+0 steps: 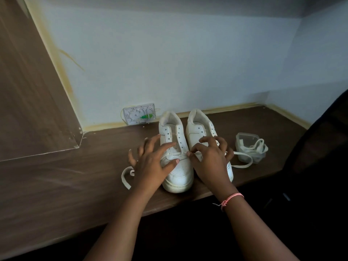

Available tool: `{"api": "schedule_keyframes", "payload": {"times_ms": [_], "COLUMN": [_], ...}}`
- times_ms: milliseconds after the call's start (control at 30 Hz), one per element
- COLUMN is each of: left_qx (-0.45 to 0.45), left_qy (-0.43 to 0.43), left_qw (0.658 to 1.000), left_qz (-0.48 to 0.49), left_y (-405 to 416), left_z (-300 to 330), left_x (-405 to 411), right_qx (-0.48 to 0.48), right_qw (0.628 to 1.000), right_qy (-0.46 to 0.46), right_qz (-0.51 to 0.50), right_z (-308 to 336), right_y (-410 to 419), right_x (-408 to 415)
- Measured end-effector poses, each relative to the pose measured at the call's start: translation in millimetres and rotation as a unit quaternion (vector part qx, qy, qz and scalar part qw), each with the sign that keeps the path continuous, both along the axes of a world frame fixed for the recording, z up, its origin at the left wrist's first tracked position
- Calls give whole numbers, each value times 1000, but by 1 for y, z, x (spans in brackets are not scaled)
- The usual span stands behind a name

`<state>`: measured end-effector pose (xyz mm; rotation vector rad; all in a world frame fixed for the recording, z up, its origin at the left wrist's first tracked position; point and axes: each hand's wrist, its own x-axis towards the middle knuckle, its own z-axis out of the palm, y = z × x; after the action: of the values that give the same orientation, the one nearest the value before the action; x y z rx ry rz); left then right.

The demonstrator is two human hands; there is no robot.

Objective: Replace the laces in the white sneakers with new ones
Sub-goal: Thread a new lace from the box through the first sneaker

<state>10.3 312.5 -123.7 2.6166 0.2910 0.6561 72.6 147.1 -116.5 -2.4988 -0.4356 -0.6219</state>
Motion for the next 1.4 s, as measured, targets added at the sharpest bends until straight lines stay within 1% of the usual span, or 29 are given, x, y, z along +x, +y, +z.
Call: {"api": "schedule_keyframes", "payload": {"times_ms": [100,167,233,267,333,367,467,533,600,633,700,800,833,867,933,1000,1100,1167,1233,1300,1333,1367,1400], "left_qx": [-20,-27,-31,-27,-17,-24,-95,-87,-71,-74,-111,-201,-218,-233,-252,-236,-216,-212,-288,-399,-419,-412,-386], "left_qy": [21,26,25,25,16,5,-16,0,36,56,78,94,102,131,197,266,370,410,395,320,282,257,239], "left_qw": [1000,999,999,999,999,999,994,995,995,994,990,974,970,962,946,934,904,887,872,859,862,874,890], "left_qz": [2,3,8,14,27,33,46,57,60,58,49,41,42,50,48,27,10,4,-8,-21,-32,-33,-31], "left_y": [-1,2,4,4,1,0,2,3,0,-1,-4,-9,-12,-7,2,10,6,3,3,1,-1,-2,-4], "left_z": [0,-1,-2,-1,-3,-4,-8,-8,-5,-4,-5,-3,4,-2,7,25,63,88,107,123,129,129,127], "left_x": [1,0,1,1,2,2,3,5,5,6,5,-1,-4,-1,6,10,-12,-29,-37,-39,-45,-45,-50], "right_qx": [16,40,69,86,110,119,177,239,304,339,412,497,514,524,533,542,547,532,510,492,489,492,496], "right_qw": [999,994,981,975,969,969,970,961,942,928,886,817,800,788,779,765,737,742,759,774,778,777,776], "right_qy": [-14,-9,4,10,26,33,56,89,133,156,208,286,301,316,320,336,378,384,378,368,364,359,351], "right_qz": [-35,-103,-182,-207,-222,-216,-160,-106,-44,-12,34,59,63,67,79,95,123,136,147,152,153,159,165], "right_z": [13,26,37,39,40,40,40,47,57,60,68,84,96,101,129,159,195,216,235,251,259,264,269], "right_y": [-15,-38,-67,-77,-88,-87,-81,-75,-66,-62,-59,-66,-71,-72,-80,-87,-90,-88,-84,-81,-79,-77,-76], "right_x": [6,16,24,26,25,24,25,23,15,10,-3,-16,-20,-20,-24,-32,-47,-60,-75,-86,-93,-99,-105]}}
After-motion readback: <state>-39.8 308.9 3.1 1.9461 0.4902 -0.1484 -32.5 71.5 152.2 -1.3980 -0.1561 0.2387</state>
